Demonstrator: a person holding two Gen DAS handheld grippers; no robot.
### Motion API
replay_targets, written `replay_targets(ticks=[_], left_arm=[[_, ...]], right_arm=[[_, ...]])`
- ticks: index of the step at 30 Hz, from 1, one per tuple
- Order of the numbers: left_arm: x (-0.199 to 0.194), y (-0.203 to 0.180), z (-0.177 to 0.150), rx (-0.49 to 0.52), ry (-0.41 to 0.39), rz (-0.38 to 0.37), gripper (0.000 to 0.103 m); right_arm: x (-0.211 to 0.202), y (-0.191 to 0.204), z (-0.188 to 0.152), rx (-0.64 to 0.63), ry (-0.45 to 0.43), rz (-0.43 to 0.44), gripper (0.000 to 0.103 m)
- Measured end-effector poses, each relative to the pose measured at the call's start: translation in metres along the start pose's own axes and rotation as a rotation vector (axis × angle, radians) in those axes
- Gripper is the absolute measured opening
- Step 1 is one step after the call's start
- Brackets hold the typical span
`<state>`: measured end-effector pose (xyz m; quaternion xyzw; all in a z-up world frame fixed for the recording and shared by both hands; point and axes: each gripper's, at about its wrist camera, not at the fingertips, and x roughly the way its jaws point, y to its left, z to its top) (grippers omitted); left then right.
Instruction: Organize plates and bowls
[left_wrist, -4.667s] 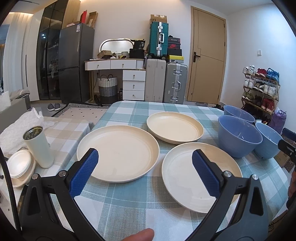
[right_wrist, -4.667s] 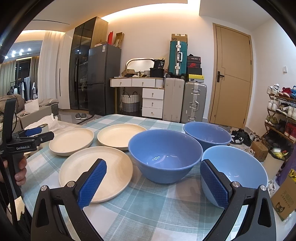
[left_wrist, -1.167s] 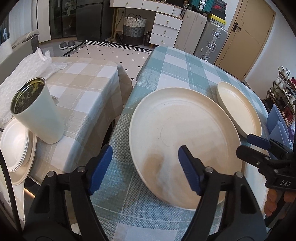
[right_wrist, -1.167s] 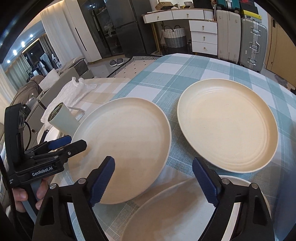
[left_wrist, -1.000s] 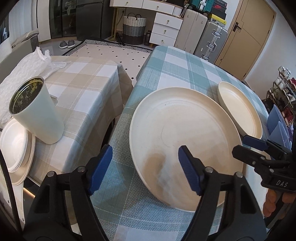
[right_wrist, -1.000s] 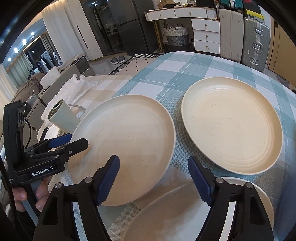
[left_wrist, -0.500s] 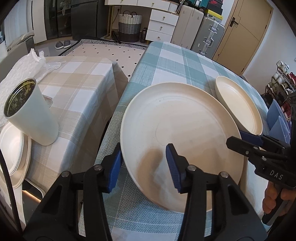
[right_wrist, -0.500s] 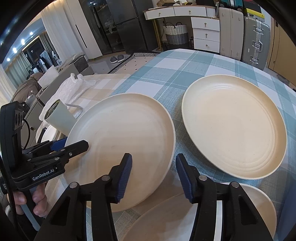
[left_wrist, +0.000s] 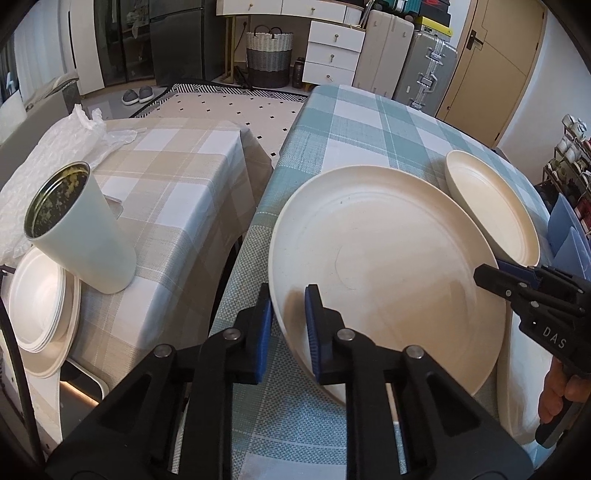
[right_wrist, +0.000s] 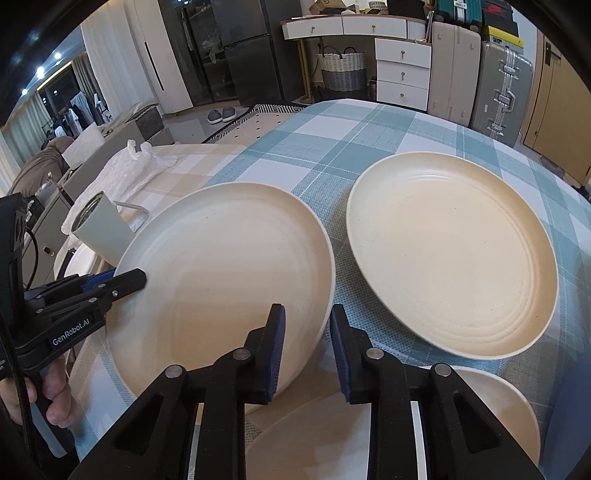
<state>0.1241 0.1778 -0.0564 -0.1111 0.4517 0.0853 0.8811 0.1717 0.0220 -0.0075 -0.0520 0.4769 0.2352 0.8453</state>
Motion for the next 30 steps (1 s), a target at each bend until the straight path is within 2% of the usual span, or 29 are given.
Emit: replay_targets(ticks=[11,30], left_arm=[[-0.013,-0.002,0.0,0.012,-0.029,0.017,0.014],[-0.058,-0.016,-0.008,0.032,-0.111,0.024,0.014]], right_arm=[[-0.007,0.005,-0.001,-0.032,-0.026,-0.024,0.024],[-0.043,0.013,-0.012,-0.069,-0.131,-0.05,0.024]])
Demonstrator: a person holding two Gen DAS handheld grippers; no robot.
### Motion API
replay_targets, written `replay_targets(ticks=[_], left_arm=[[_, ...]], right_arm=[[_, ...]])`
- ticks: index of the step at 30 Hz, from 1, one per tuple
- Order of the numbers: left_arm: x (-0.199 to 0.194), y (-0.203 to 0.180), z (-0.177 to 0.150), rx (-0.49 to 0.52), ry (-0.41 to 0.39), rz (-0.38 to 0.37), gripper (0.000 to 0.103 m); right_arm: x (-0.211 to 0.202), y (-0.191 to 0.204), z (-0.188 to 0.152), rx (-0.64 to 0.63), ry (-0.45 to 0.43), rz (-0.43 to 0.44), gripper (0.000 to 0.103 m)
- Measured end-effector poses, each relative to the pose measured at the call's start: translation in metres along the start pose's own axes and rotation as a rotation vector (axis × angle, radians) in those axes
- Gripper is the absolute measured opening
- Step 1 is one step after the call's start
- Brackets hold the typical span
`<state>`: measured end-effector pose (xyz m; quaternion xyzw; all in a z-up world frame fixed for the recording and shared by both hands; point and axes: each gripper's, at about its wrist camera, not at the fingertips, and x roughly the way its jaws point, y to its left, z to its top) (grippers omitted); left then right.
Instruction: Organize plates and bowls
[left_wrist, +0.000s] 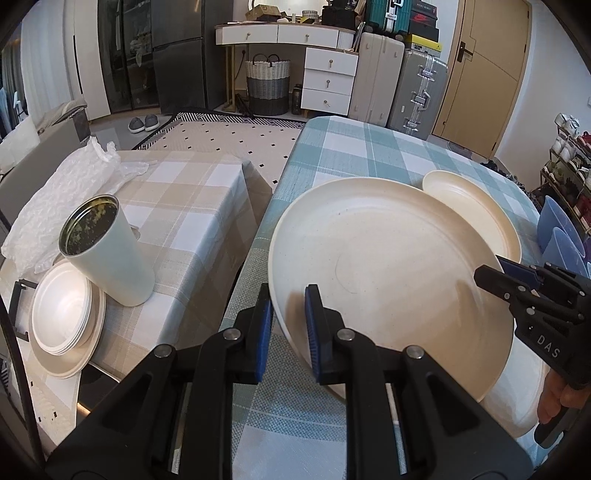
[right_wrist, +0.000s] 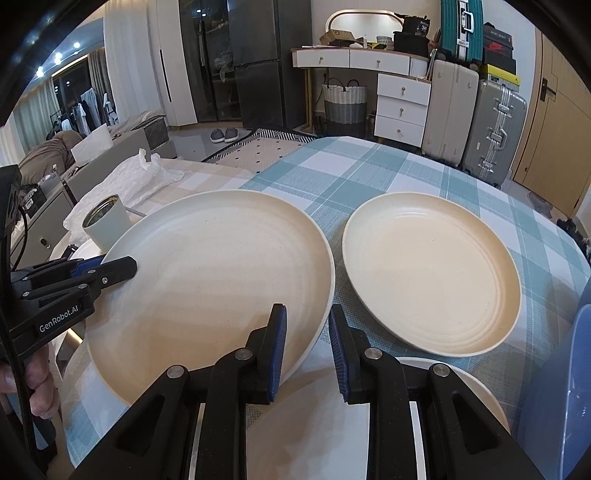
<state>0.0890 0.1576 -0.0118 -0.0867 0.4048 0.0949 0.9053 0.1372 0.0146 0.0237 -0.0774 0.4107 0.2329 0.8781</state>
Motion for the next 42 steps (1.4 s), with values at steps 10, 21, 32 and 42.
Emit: replay_targets(ticks=[10,21,32,42], left_arm=[[-0.029,-0.018,-0.004,0.025,-0.04,-0.012,0.014],[-0.061,-0.045,-0.013,0.06,-0.075,-0.03,0.015],[-0.082,-0.077,-0.021,0.108,-0.093,-0.058,0.015],[-0.089,-0.098,-0.029,0.151,-0.097,-0.07,0.015]], right_arm=[[-0.031,-0.003,-0.008,0.006,-0.049,-0.019,0.024],[-0.069,-0.01,-0.022,0.013,-0.097,-0.053,0.024],[-0.097,-0.021,-0.041,0.041,-0.117,-0.081,0.024],[-0.116,-0.028,-0.058,0.066,-0.129,-0.101,0.024]])
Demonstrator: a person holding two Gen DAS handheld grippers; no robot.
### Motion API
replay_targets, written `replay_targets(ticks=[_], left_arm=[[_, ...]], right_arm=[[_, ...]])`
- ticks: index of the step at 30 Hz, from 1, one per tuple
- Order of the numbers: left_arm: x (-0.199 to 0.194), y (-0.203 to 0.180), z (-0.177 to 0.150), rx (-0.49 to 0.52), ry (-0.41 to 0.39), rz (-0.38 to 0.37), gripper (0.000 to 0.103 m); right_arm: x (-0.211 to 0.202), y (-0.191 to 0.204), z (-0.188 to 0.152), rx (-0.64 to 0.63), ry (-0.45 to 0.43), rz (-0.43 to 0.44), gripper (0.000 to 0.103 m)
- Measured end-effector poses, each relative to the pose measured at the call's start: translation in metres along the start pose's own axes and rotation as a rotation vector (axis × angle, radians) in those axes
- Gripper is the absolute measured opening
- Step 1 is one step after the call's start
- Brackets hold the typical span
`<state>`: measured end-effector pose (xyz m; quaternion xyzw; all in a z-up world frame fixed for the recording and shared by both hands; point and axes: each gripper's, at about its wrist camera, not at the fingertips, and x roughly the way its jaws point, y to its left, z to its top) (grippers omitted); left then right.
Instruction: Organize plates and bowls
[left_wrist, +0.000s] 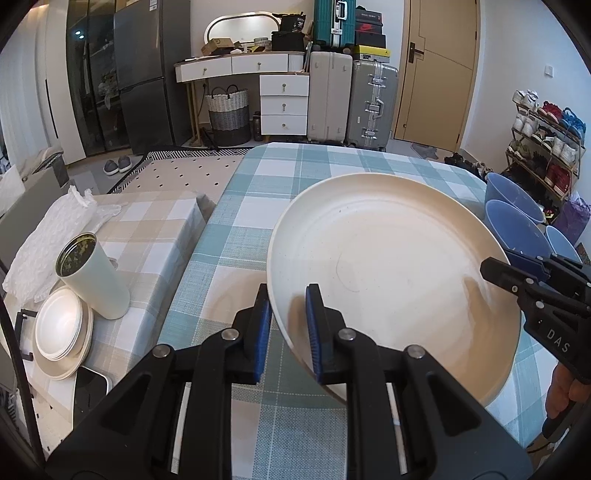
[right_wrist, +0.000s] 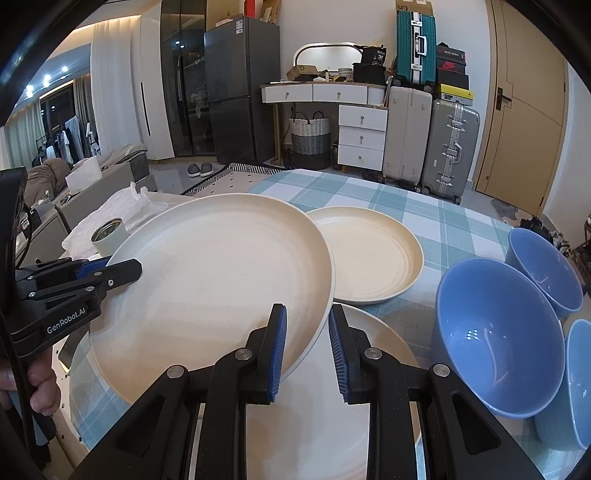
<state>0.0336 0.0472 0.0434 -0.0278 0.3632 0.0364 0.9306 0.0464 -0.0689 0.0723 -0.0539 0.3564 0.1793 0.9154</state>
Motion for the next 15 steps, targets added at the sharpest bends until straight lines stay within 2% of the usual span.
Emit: replay_targets(ticks=[15], left_arm=[[0.0,-0.028,-0.014,0.046,0.0,-0.04,0.016]], right_arm=[[-0.021,-0.02,-0.022,0.041,-0.005,-0.037,0.024]])
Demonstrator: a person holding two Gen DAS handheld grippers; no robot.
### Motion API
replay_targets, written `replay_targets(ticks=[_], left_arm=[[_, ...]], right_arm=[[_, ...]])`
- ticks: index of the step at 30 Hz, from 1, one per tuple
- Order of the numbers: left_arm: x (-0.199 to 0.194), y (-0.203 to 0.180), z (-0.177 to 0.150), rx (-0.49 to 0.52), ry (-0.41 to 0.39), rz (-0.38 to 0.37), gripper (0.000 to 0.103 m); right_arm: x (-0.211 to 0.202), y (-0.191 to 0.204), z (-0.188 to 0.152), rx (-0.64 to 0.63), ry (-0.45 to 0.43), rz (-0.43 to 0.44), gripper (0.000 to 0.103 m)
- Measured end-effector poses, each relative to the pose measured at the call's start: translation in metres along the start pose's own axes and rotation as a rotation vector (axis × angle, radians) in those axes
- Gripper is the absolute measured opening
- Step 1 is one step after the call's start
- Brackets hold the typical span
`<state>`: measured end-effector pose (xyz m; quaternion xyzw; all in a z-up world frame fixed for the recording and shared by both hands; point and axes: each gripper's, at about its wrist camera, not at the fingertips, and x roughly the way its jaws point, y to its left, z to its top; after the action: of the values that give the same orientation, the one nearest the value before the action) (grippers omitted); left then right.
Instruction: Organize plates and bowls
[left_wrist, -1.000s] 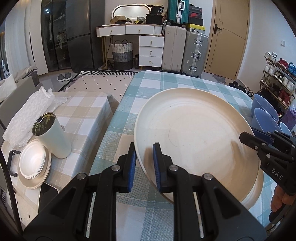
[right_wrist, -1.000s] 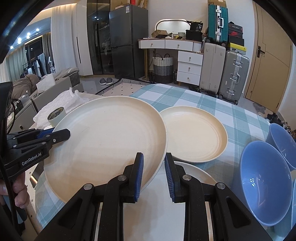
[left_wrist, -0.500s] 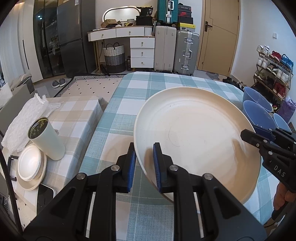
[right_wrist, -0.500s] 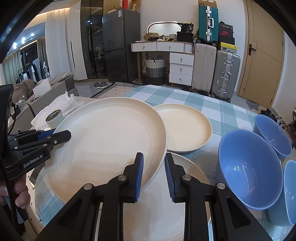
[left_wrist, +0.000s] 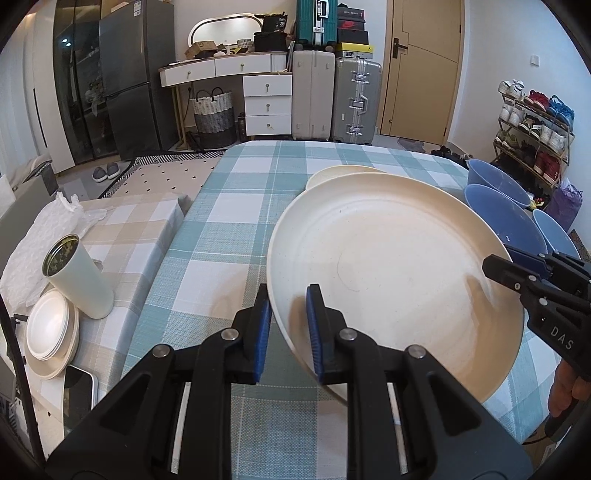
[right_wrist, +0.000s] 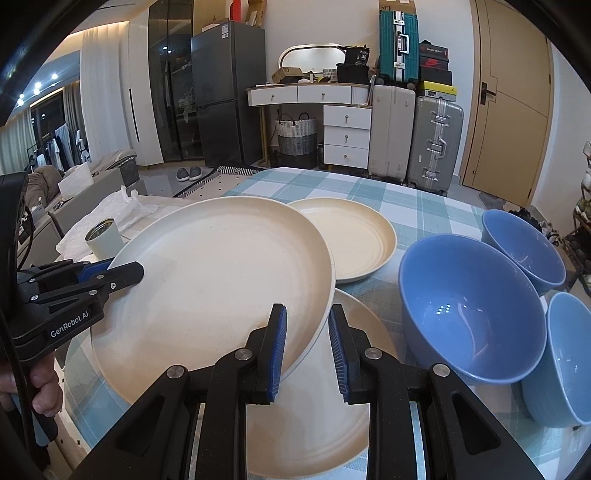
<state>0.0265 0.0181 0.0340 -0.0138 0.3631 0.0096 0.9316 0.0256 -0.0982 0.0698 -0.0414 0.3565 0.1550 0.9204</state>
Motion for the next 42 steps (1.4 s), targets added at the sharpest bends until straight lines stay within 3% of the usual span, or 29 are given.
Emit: replay_targets(ticks=[42], left_arm=[[0.044,-0.032,-0.03,0.073,0.036,-0.028,0.016]], right_arm=[[0.009,-0.014,-0.039,0.029,0.062,-0.081,0.024]])
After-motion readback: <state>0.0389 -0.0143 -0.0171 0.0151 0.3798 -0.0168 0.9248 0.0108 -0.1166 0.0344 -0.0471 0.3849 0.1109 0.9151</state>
